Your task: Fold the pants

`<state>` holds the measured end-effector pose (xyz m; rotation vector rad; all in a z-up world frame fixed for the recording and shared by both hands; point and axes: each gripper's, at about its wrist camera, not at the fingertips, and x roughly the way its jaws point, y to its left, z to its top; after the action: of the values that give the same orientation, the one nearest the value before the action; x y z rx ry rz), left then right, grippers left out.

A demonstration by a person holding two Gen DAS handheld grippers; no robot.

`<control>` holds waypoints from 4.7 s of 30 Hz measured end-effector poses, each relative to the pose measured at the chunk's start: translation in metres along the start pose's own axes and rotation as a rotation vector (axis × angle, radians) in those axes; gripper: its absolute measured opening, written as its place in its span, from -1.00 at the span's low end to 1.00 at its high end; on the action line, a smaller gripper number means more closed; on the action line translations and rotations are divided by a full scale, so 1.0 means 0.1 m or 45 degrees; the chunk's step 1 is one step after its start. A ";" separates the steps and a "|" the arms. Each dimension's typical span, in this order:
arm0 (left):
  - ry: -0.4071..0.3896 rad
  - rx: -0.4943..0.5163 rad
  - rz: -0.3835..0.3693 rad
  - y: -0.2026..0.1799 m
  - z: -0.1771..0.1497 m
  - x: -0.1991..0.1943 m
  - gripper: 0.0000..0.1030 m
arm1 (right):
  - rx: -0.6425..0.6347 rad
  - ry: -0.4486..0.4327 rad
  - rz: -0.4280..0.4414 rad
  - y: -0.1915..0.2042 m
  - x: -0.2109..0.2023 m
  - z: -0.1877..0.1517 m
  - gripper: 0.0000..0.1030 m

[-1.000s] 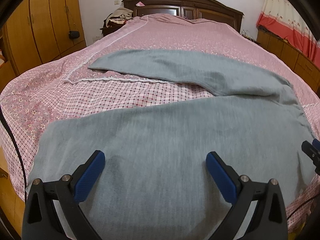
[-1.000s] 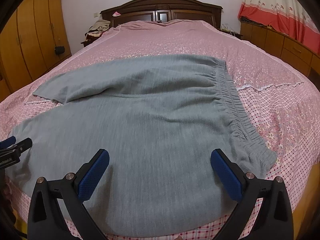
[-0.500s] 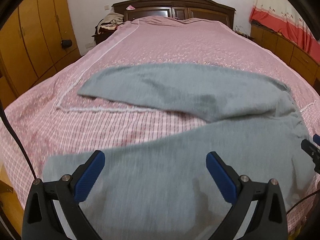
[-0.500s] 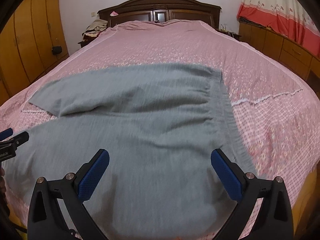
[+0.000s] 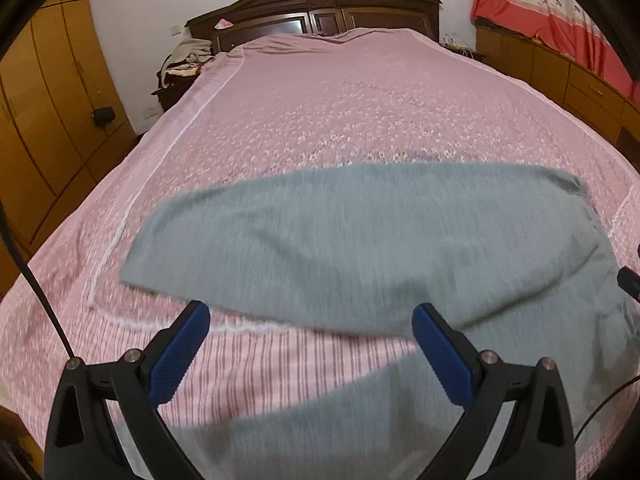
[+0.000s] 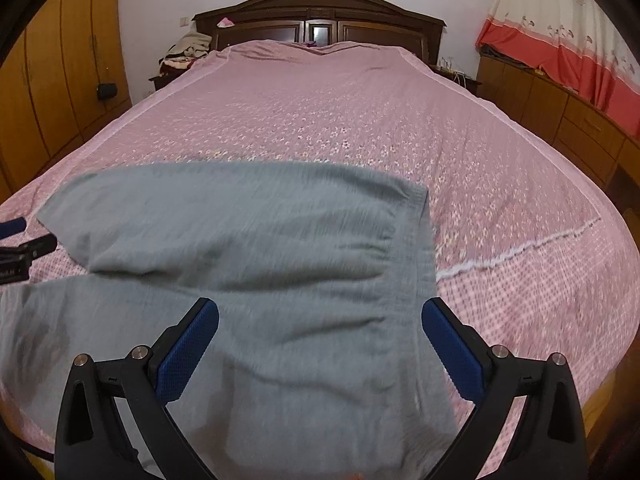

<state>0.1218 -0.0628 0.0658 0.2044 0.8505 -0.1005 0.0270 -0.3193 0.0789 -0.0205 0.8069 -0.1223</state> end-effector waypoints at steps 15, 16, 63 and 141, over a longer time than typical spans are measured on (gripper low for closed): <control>-0.001 0.147 -0.072 -0.11 0.59 0.50 0.99 | -0.020 0.054 -0.013 -0.22 0.57 0.60 1.00; 0.009 0.149 -0.074 -0.12 0.62 0.55 0.99 | -0.017 0.056 -0.014 -0.23 0.59 0.62 1.00; 0.277 0.265 -0.333 0.14 1.03 2.23 0.75 | -0.090 0.314 0.104 -0.31 2.14 1.00 1.00; 0.270 -0.448 -0.236 0.29 1.24 0.68 0.33 | 0.094 0.082 0.418 -0.39 0.30 0.07 -0.82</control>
<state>0.2623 -0.0624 0.0974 -0.1984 1.0823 -0.1017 0.0485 -0.3617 0.0645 0.1863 0.8592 0.1585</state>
